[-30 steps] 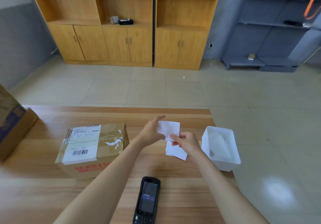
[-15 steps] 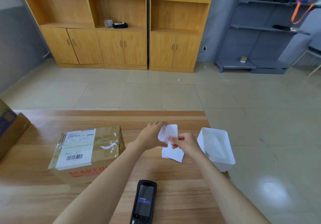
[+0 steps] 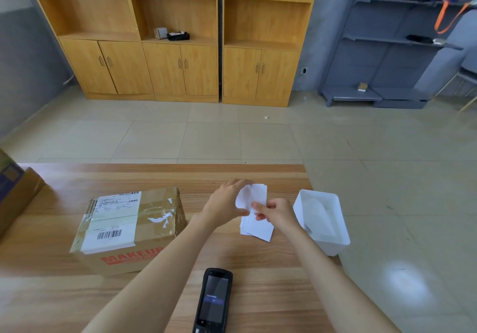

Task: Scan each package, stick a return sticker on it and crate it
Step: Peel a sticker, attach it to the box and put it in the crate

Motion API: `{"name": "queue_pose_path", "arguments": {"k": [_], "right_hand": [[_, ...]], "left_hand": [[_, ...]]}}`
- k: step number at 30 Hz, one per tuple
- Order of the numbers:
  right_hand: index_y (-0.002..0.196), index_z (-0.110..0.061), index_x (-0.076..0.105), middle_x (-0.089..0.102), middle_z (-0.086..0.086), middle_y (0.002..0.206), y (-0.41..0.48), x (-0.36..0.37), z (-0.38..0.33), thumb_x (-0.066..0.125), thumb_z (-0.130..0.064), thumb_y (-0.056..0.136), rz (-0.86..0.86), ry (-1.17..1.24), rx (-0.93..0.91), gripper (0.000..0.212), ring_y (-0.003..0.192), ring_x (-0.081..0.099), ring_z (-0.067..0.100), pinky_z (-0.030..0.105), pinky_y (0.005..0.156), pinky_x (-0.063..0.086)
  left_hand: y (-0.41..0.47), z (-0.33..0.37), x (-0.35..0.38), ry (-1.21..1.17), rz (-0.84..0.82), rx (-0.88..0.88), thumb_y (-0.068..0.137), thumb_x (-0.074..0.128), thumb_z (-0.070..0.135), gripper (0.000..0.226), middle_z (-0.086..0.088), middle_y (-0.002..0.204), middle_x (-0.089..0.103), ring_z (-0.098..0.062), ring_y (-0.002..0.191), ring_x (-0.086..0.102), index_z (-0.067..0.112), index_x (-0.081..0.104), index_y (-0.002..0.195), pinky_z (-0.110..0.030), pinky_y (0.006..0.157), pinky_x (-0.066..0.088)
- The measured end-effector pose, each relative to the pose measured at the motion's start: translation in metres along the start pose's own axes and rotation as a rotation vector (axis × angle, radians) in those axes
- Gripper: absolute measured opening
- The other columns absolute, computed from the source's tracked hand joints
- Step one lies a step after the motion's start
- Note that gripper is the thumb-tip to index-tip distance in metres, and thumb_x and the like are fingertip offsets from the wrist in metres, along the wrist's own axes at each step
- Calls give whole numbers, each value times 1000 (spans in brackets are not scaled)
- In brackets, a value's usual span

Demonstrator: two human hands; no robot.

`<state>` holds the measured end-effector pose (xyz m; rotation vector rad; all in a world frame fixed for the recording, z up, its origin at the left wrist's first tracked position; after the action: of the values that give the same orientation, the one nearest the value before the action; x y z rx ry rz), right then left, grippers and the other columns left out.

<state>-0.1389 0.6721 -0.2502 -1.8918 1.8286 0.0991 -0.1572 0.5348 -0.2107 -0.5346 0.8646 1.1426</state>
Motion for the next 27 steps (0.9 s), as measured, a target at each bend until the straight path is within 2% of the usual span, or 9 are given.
{"name": "queue_pose_path", "arguments": {"k": [5,9,12,15,16,19,20,23,27], "right_hand": [[72,-13,67,70,3,73,-1,1,4,70,-24,86,2,105,53,18,60,65,2,17,64,43],[83,-9,69,69,2,75,-2,3,7,69,-29,86,-27,144,89,20,52,61,-5,13,61,43],[98,3,69,72,11,89,-2,7,8,68,-42,85,-68,176,127,47,64,67,0,17,66,44],[116,14,57,66,24,102,-3,12,7,63,-58,81,-115,235,157,81,78,72,11,24,73,46],[117,11,58,66,24,105,-4,14,6,58,-61,83,-132,264,172,80,83,72,15,25,74,47],[108,-14,65,70,12,106,-8,19,0,42,-64,90,-165,369,207,58,96,70,24,26,78,50],[107,-17,65,71,10,105,-8,20,-1,40,-63,91,-170,378,212,55,97,69,25,26,81,50],[113,-14,64,70,9,108,-9,19,-2,40,-58,94,-173,376,215,54,98,69,24,27,86,50],[108,-15,64,71,8,105,-9,17,-4,41,-51,97,-158,397,194,44,95,70,22,28,88,51]], "left_hand": [[-1,5,-3,19,25,8,75,77,23,71,8,138,45,-15,118,50,29,43,136,-36,87,49],[-2,7,-4,27,46,-8,76,76,19,62,5,131,45,-17,105,53,24,44,128,-30,75,47],[-2,5,-10,8,79,-23,78,73,16,48,4,124,45,-14,92,48,18,48,119,-26,71,41],[0,1,-14,-39,100,-39,79,71,10,35,2,119,50,-17,94,50,14,54,109,-26,74,40],[1,-1,-15,-53,103,-37,78,70,9,32,1,119,51,-19,97,51,13,56,107,-26,74,39],[3,-4,-15,-58,102,-33,78,70,7,28,-1,121,52,-20,106,52,10,60,104,-23,79,38],[3,-5,-15,-59,103,-32,78,70,7,27,-2,122,52,-20,108,52,10,61,104,-22,81,37],[2,-6,-15,-77,109,-23,78,71,6,24,-2,125,53,-19,112,52,8,63,100,-21,85,36],[1,-4,-13,-94,102,-15,74,71,5,18,-3,133,53,-19,114,55,8,65,91,-23,84,39]]}}
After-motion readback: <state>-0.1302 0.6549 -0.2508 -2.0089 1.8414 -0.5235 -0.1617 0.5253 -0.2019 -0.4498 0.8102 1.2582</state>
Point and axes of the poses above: each hand's wrist, its own y-axis towards the middle knuckle, its own x-axis out of the palm, z = x × y, the point moved 9 cm from there along y, towards the middle knuckle
